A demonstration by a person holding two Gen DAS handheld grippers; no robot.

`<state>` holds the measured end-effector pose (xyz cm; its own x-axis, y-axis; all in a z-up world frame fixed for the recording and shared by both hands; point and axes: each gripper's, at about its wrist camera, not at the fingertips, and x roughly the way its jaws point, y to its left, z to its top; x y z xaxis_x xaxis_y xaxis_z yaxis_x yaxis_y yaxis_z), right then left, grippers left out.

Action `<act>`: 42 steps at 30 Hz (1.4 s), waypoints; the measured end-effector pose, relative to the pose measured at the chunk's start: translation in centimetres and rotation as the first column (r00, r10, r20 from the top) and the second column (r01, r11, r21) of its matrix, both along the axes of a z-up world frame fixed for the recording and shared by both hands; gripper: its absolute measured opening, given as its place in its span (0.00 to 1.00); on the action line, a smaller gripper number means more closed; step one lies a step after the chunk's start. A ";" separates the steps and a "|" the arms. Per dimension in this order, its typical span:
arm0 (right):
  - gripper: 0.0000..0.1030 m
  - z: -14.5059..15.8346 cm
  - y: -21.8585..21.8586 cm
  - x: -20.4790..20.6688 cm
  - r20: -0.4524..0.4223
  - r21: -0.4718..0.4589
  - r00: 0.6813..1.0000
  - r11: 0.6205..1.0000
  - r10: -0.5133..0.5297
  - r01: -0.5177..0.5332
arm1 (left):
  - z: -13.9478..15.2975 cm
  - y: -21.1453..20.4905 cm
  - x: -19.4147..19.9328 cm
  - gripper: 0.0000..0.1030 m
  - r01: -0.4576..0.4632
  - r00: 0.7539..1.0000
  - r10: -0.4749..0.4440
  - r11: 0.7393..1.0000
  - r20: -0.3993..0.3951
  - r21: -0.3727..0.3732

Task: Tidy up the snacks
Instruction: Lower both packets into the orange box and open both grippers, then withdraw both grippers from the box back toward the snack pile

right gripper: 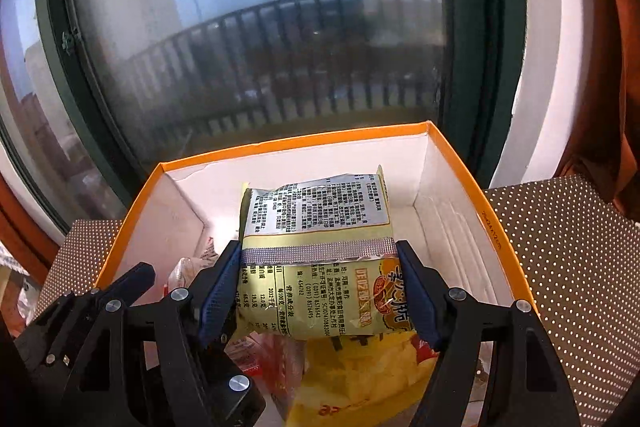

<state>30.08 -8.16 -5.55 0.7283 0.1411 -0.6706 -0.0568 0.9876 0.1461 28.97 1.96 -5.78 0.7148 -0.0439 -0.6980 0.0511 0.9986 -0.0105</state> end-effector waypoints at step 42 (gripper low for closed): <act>0.84 1.8 4.6 -3.3 0.019 -0.011 0.998 0.998 0.067 -0.067 | 1.3 4.1 -4.9 0.82 -0.053 0.999 0.054 0.997 0.010 -0.055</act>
<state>26.77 -3.58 -3.74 0.7305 0.1833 -0.6579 -0.1260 0.9829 0.1339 24.06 6.07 -4.45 0.7247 -0.0430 -0.6877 -0.0019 0.9979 -0.0644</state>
